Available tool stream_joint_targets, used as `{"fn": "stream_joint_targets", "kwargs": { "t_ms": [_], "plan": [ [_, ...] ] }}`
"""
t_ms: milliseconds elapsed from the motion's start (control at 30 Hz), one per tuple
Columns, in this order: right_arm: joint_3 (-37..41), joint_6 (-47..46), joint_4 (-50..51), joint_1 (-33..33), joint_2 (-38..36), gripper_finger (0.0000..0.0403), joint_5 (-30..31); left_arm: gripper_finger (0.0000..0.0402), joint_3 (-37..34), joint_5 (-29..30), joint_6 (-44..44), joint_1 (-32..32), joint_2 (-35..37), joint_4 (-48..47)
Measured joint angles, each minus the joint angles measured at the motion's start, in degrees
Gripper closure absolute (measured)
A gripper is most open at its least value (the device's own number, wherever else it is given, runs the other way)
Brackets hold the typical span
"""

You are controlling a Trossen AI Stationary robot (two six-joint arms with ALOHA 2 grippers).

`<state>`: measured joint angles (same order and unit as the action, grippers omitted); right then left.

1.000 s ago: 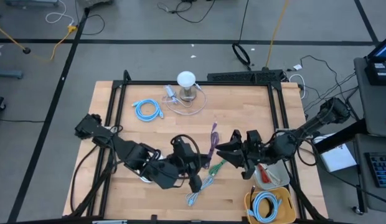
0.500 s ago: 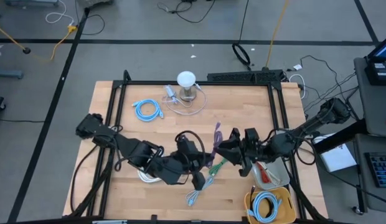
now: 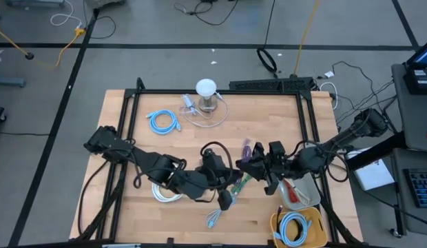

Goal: Pick & Place USB Port
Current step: Put the violet USB cable into the gray bin

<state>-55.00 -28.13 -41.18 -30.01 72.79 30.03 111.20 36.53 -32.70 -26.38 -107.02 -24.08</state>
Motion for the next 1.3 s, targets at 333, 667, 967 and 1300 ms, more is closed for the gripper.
{"fn": "stream_joint_targets", "kwargs": {
  "t_ms": [333, 667, 967, 1300],
  "plan": [
    [-0.07, -7.44, 11.05, -1.96, -0.87, 0.0388, 1.68, 0.0306, -0.02, -0.52, -3.0, -0.96, 2.33, -9.91],
    [-0.07, -42.04, 53.31, -11.72, -7.98, 0.0389, 16.16, 0.0221, 0.02, 7.6, -25.64, -1.54, 9.62, -52.16],
    [-0.07, -83.57, 96.0, -21.22, -6.35, 0.0389, 3.11, 0.0225, 0.0, 9.6, -23.89, -1.72, 10.38, -58.59],
    [-0.04, -91.08, 108.37, -21.85, -4.01, 0.0389, -14.09, 0.027, 0.0, 9.95, -19.22, -1.02, 9.57, -58.48]
  ]
}}
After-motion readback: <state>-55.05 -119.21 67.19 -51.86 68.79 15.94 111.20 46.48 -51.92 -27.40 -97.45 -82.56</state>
